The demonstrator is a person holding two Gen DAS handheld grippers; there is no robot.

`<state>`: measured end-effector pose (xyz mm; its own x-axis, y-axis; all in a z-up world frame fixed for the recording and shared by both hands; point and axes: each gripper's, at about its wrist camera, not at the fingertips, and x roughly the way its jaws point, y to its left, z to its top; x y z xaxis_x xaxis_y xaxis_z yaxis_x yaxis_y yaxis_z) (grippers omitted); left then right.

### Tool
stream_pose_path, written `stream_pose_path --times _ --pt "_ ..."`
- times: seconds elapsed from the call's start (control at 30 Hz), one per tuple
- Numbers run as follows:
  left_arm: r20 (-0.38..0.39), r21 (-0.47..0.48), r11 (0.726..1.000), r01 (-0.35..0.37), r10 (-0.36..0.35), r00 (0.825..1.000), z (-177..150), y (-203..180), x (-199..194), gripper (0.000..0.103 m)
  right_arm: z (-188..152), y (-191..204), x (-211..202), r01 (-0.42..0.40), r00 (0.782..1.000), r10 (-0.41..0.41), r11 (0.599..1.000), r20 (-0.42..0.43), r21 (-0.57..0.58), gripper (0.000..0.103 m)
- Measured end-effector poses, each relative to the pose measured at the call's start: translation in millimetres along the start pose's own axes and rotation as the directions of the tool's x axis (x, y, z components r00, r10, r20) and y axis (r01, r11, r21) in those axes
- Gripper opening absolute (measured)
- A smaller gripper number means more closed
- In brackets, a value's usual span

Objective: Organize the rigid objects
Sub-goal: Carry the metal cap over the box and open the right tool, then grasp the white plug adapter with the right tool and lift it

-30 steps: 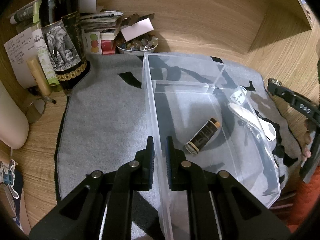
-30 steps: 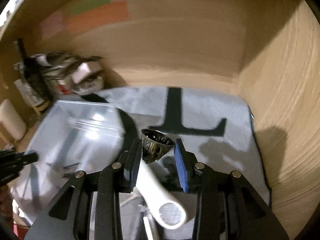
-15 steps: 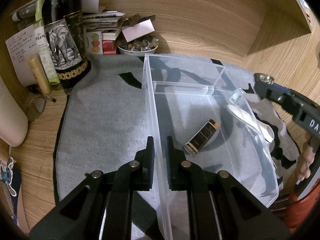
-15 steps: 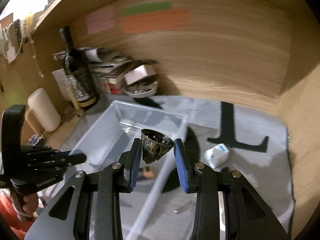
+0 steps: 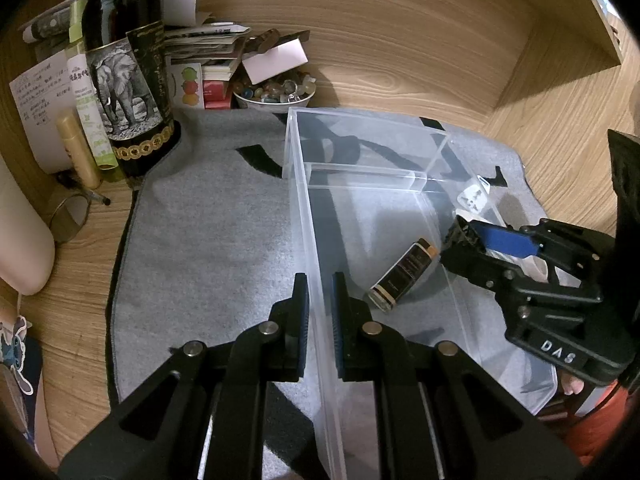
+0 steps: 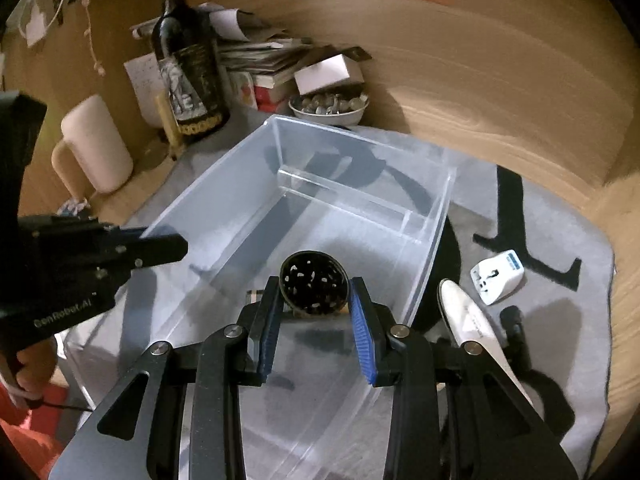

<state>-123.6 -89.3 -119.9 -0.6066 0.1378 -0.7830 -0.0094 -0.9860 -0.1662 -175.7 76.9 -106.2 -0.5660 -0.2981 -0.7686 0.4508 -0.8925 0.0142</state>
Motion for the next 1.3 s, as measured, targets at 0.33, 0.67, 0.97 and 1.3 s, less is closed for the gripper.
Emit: stream_pose_path --times 0.33,0.67,0.97,1.3 --pt "0.001 -0.001 1.000 -0.001 0.001 1.000 -0.5 -0.8 -0.3 0.011 2.5 2.2 -10.6 0.016 0.999 -0.016 1.000 0.033 -0.002 0.052" --pt "-0.001 -0.006 1.000 0.002 -0.002 1.000 -0.1 -1.9 -0.5 0.011 9.7 -20.5 -51.9 0.084 0.983 -0.093 0.994 0.159 0.065 0.070" --pt "0.003 0.008 1.000 -0.007 0.007 1.000 -0.5 -5.0 -0.5 0.011 5.8 -78.1 -59.1 0.231 0.952 -0.262 0.954 0.158 0.190 0.082" --pt "0.002 0.007 1.000 -0.004 0.004 1.000 -0.7 -6.5 -0.5 0.011 2.1 -132.0 2.8 0.262 0.964 -0.267 0.929 -0.018 0.262 0.081"
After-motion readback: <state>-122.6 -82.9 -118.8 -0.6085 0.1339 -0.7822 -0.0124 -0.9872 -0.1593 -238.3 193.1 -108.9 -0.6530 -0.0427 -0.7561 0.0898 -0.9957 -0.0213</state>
